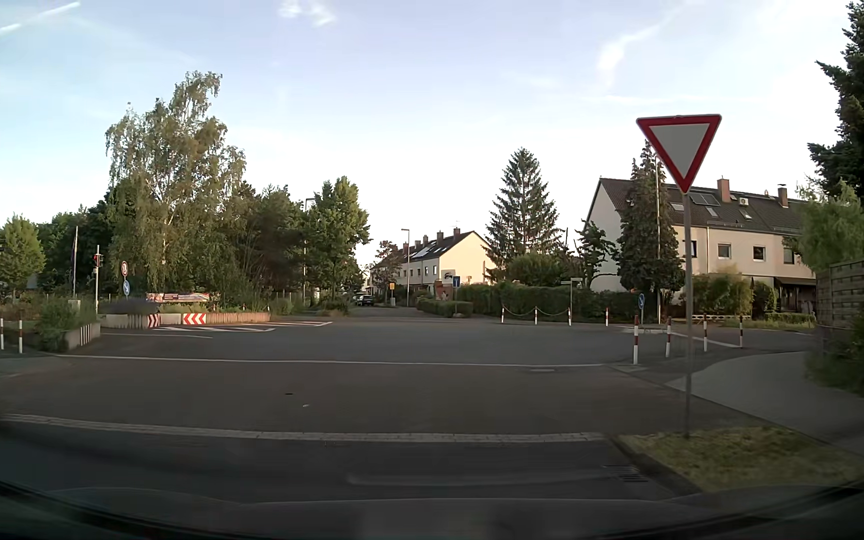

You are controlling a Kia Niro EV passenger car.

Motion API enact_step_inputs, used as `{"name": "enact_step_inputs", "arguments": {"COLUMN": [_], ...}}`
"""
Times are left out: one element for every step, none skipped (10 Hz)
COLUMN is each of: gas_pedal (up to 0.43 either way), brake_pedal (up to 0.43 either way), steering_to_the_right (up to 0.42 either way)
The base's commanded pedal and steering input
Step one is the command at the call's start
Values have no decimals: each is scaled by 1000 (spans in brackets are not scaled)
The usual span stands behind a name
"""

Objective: Follow the waypoints while adhering to traffic rules and regulations

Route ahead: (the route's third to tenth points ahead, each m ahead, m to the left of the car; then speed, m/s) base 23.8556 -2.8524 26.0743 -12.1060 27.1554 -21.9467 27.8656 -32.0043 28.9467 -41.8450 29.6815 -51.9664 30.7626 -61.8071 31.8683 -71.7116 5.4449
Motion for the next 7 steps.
{"name": "enact_step_inputs", "arguments": {"gas_pedal": [0,0,0,0,0,0,0], "brake_pedal": [256,256,256,256,250,220,159], "steering_to_the_right": [-6,-6,-7,-6,-6,-7,-6]}}
